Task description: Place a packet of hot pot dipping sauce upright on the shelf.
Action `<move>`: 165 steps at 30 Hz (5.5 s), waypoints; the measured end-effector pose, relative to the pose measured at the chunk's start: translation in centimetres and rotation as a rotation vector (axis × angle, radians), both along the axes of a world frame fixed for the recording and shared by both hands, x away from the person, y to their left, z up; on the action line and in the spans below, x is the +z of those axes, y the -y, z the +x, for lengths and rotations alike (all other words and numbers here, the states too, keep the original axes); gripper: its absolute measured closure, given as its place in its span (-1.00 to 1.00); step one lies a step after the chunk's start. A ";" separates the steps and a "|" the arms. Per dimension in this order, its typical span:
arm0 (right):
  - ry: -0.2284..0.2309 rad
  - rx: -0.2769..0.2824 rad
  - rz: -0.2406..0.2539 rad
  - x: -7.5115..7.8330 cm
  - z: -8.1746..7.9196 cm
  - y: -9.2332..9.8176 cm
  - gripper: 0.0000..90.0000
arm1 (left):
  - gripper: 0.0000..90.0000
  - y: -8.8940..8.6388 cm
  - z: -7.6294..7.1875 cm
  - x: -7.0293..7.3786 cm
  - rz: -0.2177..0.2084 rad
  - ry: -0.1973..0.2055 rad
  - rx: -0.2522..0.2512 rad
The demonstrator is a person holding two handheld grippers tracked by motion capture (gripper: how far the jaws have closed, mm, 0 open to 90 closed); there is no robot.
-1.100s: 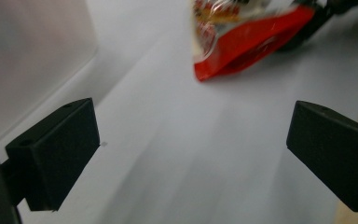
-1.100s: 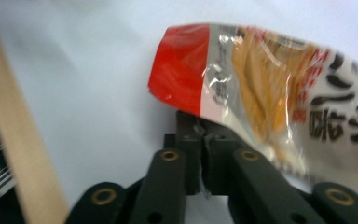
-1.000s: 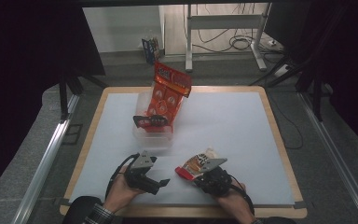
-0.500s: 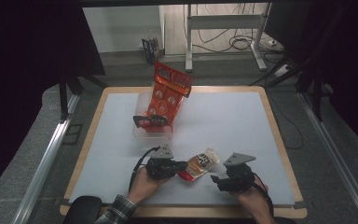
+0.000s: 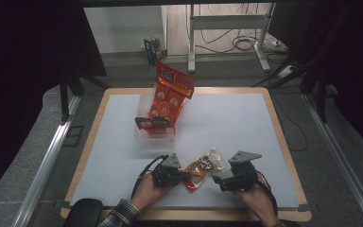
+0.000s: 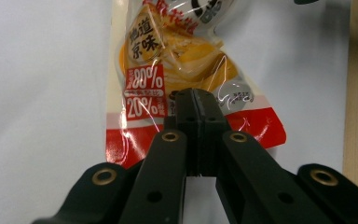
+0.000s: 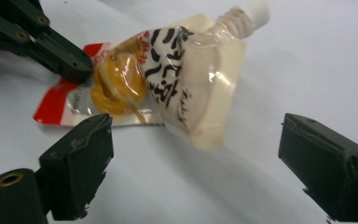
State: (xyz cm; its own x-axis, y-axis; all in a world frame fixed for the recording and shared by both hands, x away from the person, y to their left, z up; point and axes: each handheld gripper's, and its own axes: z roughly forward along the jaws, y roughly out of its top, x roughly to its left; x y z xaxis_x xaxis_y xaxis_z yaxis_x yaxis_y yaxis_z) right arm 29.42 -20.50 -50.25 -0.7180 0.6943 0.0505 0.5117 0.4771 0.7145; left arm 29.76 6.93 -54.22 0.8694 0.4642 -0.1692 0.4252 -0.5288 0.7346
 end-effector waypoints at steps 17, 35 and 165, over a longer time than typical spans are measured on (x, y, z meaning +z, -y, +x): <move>-0.161 0.084 0.213 0.5 3.2 -1.5 0.29 | 1.00 0.0 -0.5 0.0 0.021 0.031 0.004; -0.098 0.179 0.227 5.0 3.6 -3.7 0.95 | 0.29 -2.4 -1.2 1.3 -0.086 0.043 0.017; -0.004 0.460 0.031 8.7 13.7 -22.5 0.42 | -0.99 -12.7 -4.1 3.4 -0.054 0.264 0.286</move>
